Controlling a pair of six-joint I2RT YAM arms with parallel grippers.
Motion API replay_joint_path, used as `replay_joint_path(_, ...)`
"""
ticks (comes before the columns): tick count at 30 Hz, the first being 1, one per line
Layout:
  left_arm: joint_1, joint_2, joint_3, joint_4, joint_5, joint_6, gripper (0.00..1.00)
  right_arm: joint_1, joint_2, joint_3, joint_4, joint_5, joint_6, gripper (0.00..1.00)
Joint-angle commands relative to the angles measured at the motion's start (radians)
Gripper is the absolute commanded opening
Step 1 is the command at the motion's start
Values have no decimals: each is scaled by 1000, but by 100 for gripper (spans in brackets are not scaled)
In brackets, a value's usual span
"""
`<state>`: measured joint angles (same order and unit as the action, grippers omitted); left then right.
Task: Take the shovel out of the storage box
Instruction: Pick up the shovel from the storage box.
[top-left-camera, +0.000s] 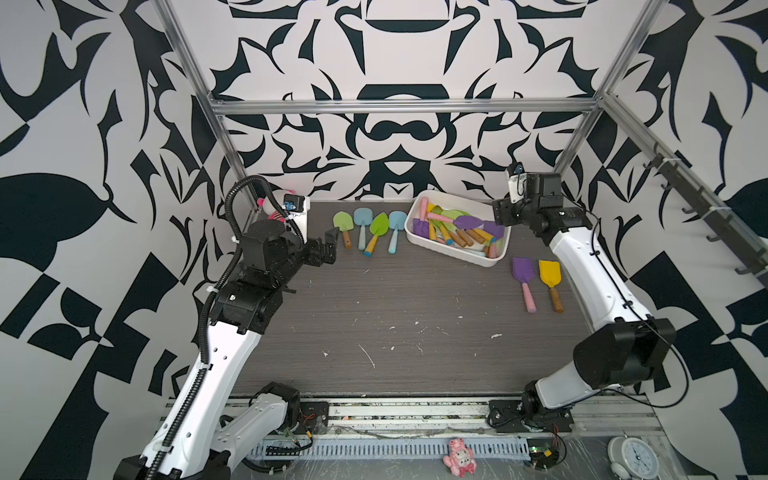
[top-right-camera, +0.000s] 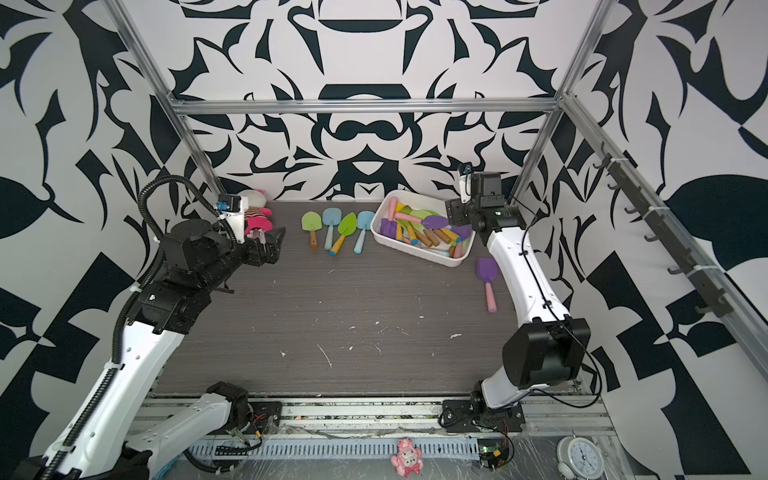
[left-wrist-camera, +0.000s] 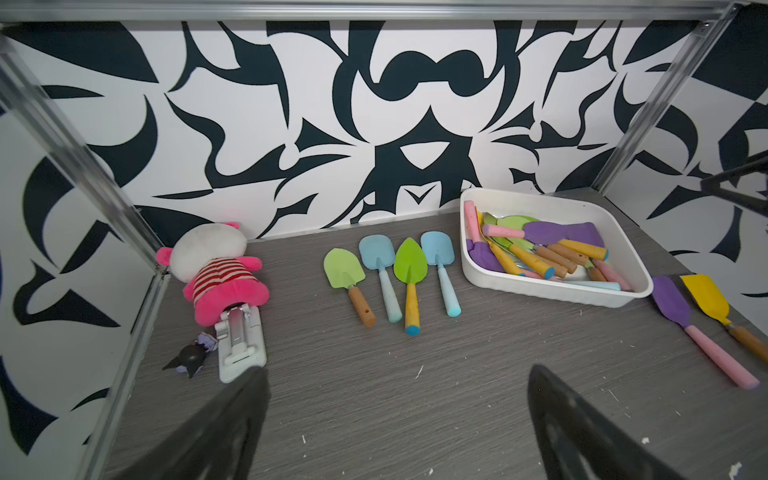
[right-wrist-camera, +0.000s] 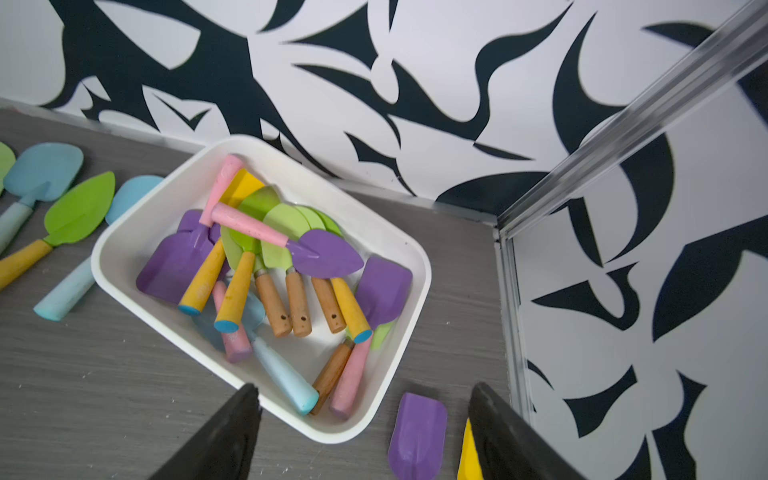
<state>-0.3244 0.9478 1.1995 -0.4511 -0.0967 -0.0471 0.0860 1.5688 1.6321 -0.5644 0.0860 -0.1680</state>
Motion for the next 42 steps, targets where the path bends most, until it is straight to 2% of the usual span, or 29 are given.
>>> replay_joint_path(1,2,-40,1,-37,-25,20,100,0,64,129,-150,-18,-4,81)
replay_joint_path(5,2,-85,-12,-38,66,30,99,0,191,302,-322,-63,39,79)
replay_joint_path(11,2,-156,-79,-13,156,20,99,0,408,571,-540,-59,76,73)
replay_joint_path(13,2,-171,-81,-46,170,20,99,5,437,582,-542,-50,82,72)
replay_joint_path(21,2,-181,-90,-133,105,67,100,22,453,483,-413,45,39,75)
replay_joint_path(28,2,-112,-107,-50,150,152,100,22,539,549,-447,44,54,74)
replay_joint_path(33,2,-41,-85,-29,279,162,100,19,646,643,-488,14,52,69)
replay_joint_path(36,2,-34,-92,14,308,136,99,15,737,734,-544,0,46,66)
replay_joint_path(42,2,-73,-111,17,279,115,99,-17,868,857,-594,0,37,62)
